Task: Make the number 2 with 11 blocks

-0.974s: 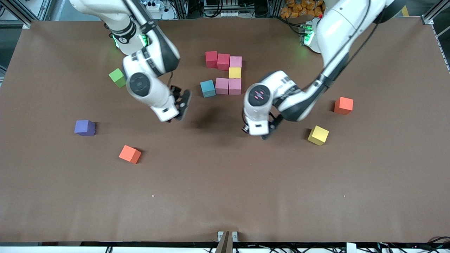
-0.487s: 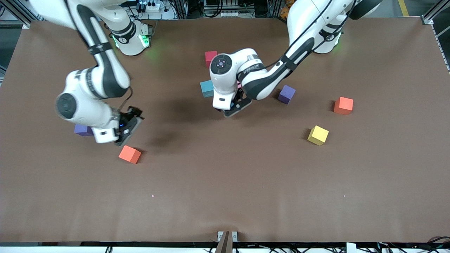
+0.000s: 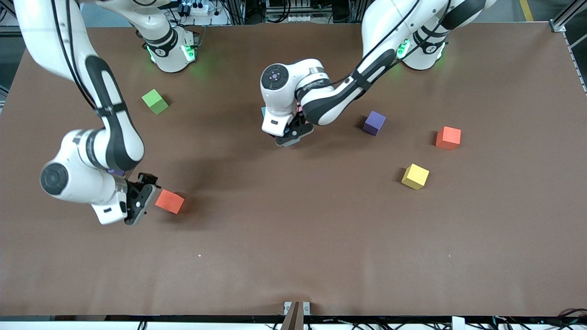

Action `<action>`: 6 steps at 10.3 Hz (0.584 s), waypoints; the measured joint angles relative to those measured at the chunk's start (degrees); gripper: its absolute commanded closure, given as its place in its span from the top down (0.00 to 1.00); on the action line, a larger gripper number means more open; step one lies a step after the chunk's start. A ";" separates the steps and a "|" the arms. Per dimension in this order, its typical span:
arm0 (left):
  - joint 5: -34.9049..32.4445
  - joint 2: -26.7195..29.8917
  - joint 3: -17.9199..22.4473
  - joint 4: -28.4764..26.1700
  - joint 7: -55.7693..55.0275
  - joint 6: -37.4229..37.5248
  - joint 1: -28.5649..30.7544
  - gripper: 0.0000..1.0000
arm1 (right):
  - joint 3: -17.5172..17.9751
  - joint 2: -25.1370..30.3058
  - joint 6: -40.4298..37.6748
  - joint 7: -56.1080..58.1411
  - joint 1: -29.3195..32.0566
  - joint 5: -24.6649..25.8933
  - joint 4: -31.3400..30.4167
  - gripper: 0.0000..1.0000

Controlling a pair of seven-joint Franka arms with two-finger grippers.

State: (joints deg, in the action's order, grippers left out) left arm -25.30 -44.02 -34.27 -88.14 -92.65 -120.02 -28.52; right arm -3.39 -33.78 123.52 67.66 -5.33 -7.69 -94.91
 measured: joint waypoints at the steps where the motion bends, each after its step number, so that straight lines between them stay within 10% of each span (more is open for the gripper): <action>1: 0.00 -0.89 1.93 1.30 1.17 0.00 -2.26 0.25 | 0.28 -1.84 0.54 0.77 -0.19 1.30 1.70 1.00; 6: 0.48 -4.10 7.50 6.56 4.07 0.00 -8.80 0.25 | 1.11 -3.61 1.83 1.35 -2.50 2.00 2.18 1.00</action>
State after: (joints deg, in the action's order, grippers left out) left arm -24.82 -48.12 -26.77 -81.58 -88.59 -120.02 -37.31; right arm -2.28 -37.39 125.35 69.01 -7.83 -5.69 -92.73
